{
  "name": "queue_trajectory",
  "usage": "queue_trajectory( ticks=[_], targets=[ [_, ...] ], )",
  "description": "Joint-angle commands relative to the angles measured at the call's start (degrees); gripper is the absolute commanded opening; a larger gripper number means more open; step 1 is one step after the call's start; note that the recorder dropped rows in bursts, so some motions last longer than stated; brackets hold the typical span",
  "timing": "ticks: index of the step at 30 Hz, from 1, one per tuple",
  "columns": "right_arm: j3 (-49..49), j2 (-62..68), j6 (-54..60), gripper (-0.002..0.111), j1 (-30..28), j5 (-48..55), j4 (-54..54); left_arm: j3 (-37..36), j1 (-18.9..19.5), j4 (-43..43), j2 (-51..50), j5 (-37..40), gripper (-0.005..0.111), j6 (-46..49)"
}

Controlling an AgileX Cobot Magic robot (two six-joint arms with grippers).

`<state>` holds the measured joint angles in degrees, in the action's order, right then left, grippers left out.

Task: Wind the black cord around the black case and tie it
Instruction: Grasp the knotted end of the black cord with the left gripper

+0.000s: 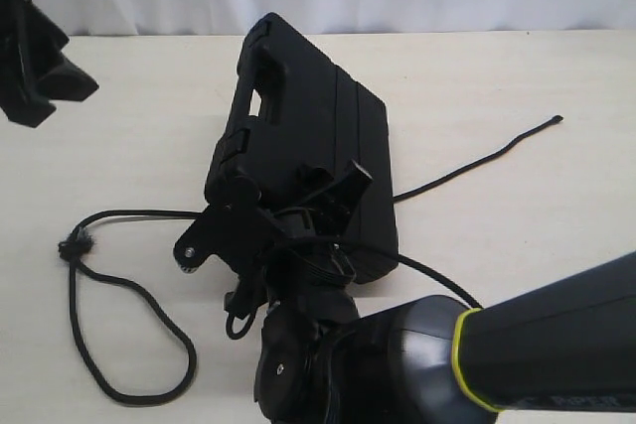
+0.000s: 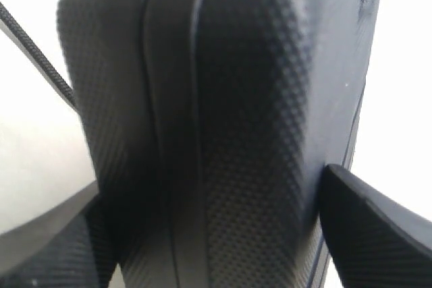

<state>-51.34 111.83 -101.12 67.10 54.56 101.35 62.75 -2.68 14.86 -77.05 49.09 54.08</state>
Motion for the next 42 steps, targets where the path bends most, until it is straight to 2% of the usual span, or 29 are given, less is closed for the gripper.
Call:
queue_trajectory(
  ticks=[1,3,5,7,9,10,13,16,18,22,24,35,38,40,42],
  targets=[
    [0.33,-0.67,-1.79,0.004,-0.56,-0.03,-1.41,-0.79,-0.02,-2.31,-2.64,8.28,0.054,13.77],
    [0.33,-0.67,-1.79,0.004,-0.56,-0.03,-1.41,-2.37,-0.02,-2.30,-3.64,9.16,0.054,22.62],
    [0.33,-0.67,-1.68,0.004,-0.56,-0.03,-1.41,-5.37,-0.02,-1.90,-4.74,7.22,0.054,33.47],
    [0.33,-0.67,-1.52,0.004,-0.56,-0.03,-1.41,-8.48,-0.81,-3.43,-5.27,3.79,0.054,40.22],
    [0.33,-0.67,-1.45,0.004,-0.56,-0.03,-1.41,-12.57,-2.11,-8.11,-5.35,-1.21,0.054,42.53],
    [0.33,-0.67,-1.22,0.004,-0.56,-0.03,-1.41,-17.10,-4.18,-13.40,-5.35,-7.40,0.054,43.92],
    [0.33,-0.67,-1.08,0.004,-0.56,-0.03,-1.41,-24.02,-6.68,-21.40,-5.35,-16.09,0.054,47.58],
    [0.33,-0.67,-1.08,0.004,-0.56,-0.03,-1.41,-30.20,-6.89,-31.61,-5.35,-25.08,0.054,51.00],
    [0.33,-0.67,-1.08,0.004,-0.56,-0.03,-1.41,-33.00,-5.74,-38.97,-5.62,-30.08,0.054,50.86],
    [0.33,-0.67,-1.08,0.004,-0.56,-0.03,-1.41,-33.54,-1.95,-41.19,-10.68,-34.17,0.054,50.61],
    [0.33,-0.67,-1.08,0.004,-0.56,-0.03,-1.41,-33.17,-2.07,-41.19,-13.61,-37.34,0.054,50.61],
    [0.33,-0.67,-1.65,0.004,-0.56,0.48,-1.41,-25.97,-1.21,-42.26,-25.75,-35.88,0.053,48.96],
    [0.33,-0.67,-1.65,0.004,-0.56,1.25,-1.41,-25.97,-1.21,-43.31,-27.53,-35.89,0.038,46.62],
    [0.33,-0.67,-1.65,0.004,-0.56,1.25,-1.41,-25.97,-1.33,-45.86,-27.39,-35.89,0.016,41.87],
    [0.33,-0.67,-1.69,0.004,-0.46,1.03,-1.41,-25.97,-2.16,-45.86,-25.67,-35.71,0.000,39.45]
  ],
)
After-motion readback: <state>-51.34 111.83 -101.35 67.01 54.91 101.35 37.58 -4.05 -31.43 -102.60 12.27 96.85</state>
